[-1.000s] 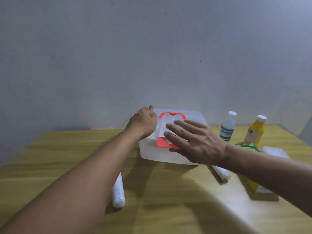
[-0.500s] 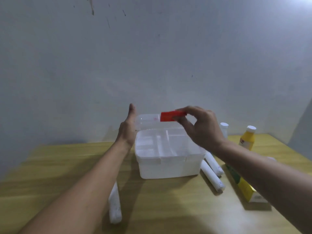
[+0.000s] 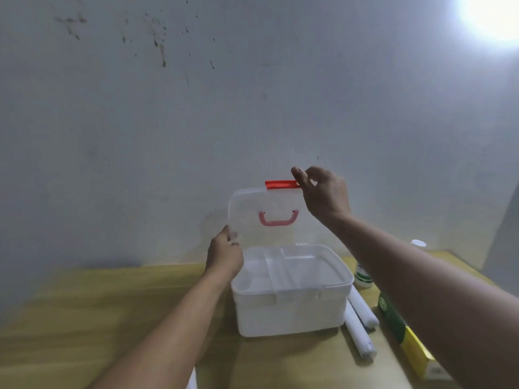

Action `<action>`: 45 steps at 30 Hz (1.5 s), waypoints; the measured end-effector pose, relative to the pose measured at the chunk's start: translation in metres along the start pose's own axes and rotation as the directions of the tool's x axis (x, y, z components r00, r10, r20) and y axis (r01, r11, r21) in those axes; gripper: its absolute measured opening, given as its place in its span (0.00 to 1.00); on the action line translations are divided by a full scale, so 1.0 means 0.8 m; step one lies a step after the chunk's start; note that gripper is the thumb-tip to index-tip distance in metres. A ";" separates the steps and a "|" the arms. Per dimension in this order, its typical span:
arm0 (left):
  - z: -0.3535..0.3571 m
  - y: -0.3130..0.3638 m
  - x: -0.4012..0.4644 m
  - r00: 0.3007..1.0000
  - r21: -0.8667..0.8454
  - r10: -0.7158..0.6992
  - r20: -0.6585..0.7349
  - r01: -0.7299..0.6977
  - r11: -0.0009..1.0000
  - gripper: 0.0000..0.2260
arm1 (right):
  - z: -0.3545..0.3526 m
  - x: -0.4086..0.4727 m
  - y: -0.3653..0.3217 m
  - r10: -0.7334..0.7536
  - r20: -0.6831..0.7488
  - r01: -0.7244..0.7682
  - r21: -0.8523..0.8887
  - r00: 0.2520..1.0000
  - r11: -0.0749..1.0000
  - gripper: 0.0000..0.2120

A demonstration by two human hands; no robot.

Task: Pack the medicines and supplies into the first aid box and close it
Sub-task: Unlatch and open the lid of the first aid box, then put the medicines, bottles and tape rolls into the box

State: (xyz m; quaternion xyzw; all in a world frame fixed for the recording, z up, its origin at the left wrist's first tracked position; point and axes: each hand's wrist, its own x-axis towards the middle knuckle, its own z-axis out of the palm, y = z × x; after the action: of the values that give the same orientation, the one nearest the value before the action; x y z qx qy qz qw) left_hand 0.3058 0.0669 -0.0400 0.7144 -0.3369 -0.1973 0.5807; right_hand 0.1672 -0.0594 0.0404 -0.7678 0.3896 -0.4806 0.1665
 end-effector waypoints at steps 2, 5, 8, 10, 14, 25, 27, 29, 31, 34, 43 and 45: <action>0.000 -0.007 0.007 1.000 0.071 -0.004 0.005 0.004 0.997 0.20 | 0.000 -0.005 0.009 0.018 0.020 -0.019 0.039 1.000 0.999 0.24; 0.002 -0.018 0.012 0.999 0.157 0.033 -0.002 -0.032 0.987 0.19 | 0.000 -0.011 0.026 0.052 0.059 -0.057 0.082 0.997 0.995 0.22; 0.005 -0.024 0.008 0.997 0.178 0.077 -0.022 -0.072 0.981 0.15 | -0.001 -0.012 0.037 0.074 0.067 -0.082 0.123 0.995 0.989 0.19; 0.005 -0.024 0.006 0.997 0.178 0.074 -0.033 -0.067 0.982 0.13 | -0.001 -0.009 0.039 0.098 0.065 -0.107 0.144 0.993 0.984 0.17; -0.004 -0.022 0.006 0.995 0.224 0.087 -0.046 -0.074 0.972 0.13 | 0.007 -0.005 0.050 0.215 0.078 -0.226 0.184 0.974 0.957 0.13; -0.013 -0.017 0.002 0.989 0.260 0.134 -0.067 -0.112 0.959 0.14 | 0.016 -0.023 0.070 0.352 0.230 -0.395 0.179 0.907 0.901 0.20; -0.013 -0.017 0.002 0.989 0.272 0.134 -0.068 -0.111 0.956 0.14 | 0.013 -0.030 0.068 0.350 0.244 -0.393 0.157 0.904 0.906 0.20; -0.013 -0.018 0.002 0.989 0.291 0.133 -0.071 -0.107 0.951 0.14 | 0.009 -0.037 0.071 0.351 0.266 -0.393 0.125 0.898 0.911 0.23; -0.015 -0.017 0.001 0.990 0.313 0.125 -0.063 -0.099 0.945 0.13 | 0.003 -0.044 0.073 0.361 0.284 -0.400 0.090 0.888 0.912 0.26; -0.016 -0.015 -0.006 0.986 0.399 0.159 -0.060 -0.122 0.909 0.08 | -0.009 -0.057 0.074 0.370 0.307 -0.408 0.070 0.877 0.910 0.26; 0.012 0.002 -0.060 0.861 0.701 0.431 0.270 -0.483 0.525 0.24 | -0.075 -0.093 0.080 0.358 0.378 -0.401 0.039 0.854 0.915 0.17; 0.025 0.008 -0.071 0.842 0.719 0.396 0.366 -0.526 0.455 0.26 | -0.095 -0.102 0.084 0.348 0.383 -0.373 -0.011 0.855 0.928 0.13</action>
State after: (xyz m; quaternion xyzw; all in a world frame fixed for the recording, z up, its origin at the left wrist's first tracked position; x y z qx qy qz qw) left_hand 0.2510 0.0928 -0.0452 0.7604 -0.6104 0.0879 0.2037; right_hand 0.0526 -0.0319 -0.0151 -0.7535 0.4715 -0.2958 0.3500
